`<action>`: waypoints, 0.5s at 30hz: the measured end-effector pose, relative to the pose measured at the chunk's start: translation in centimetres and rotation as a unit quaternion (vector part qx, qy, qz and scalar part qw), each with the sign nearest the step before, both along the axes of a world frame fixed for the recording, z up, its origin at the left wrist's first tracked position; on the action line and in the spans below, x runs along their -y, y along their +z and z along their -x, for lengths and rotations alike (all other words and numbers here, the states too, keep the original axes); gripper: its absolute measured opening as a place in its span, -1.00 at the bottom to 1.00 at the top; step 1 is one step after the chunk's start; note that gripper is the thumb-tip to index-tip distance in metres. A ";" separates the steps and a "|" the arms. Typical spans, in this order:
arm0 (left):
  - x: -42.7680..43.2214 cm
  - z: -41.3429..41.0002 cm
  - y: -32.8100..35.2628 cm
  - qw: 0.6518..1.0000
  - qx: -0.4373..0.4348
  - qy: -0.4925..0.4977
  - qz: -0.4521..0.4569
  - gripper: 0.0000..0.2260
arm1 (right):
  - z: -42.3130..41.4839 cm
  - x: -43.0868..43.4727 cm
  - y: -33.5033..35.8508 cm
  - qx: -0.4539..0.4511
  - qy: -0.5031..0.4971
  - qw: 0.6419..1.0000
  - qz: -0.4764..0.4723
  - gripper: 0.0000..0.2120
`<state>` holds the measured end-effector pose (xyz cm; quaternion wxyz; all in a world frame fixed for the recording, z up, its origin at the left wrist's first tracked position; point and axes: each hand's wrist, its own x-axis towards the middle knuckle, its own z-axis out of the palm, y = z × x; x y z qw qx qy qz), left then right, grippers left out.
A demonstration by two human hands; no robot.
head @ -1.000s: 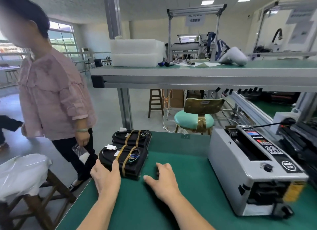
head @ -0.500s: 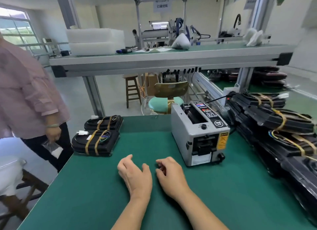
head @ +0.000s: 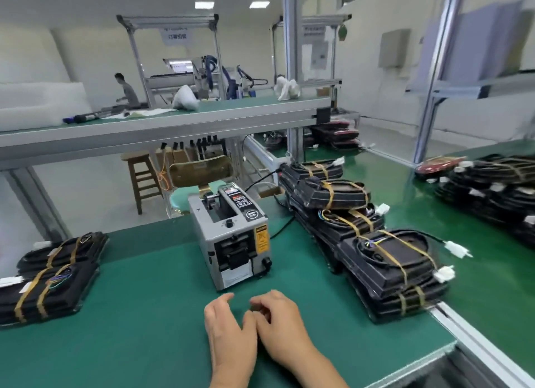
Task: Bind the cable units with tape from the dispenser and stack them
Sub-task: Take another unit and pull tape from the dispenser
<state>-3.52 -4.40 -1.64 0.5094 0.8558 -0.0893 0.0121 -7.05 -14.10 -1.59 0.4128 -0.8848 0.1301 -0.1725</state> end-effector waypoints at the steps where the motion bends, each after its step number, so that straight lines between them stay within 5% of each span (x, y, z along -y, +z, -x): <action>1: 0.7 0.3 0.0 1.000 0.004 -0.017 -0.002 -0.64 | 0.2 0.9 0.0 0.000 -0.013 1.000 -0.002 -0.73; 7: 5.0 0.5 1.2 0.993 0.030 -0.103 -0.044 -0.86 | 0.3 4.2 0.3 -0.002 -0.088 0.995 -0.036 -0.79; 11: 9.3 -0.4 5.6 0.989 0.033 -0.143 0.027 -0.93 | -0.5 5.4 0.8 0.007 -0.117 0.993 -0.024 -0.84; 15: 14.6 -4.1 11.4 0.974 -0.093 -0.115 0.170 -0.65 | -1.0 5.6 0.3 -0.008 -0.138 0.989 -0.045 -0.82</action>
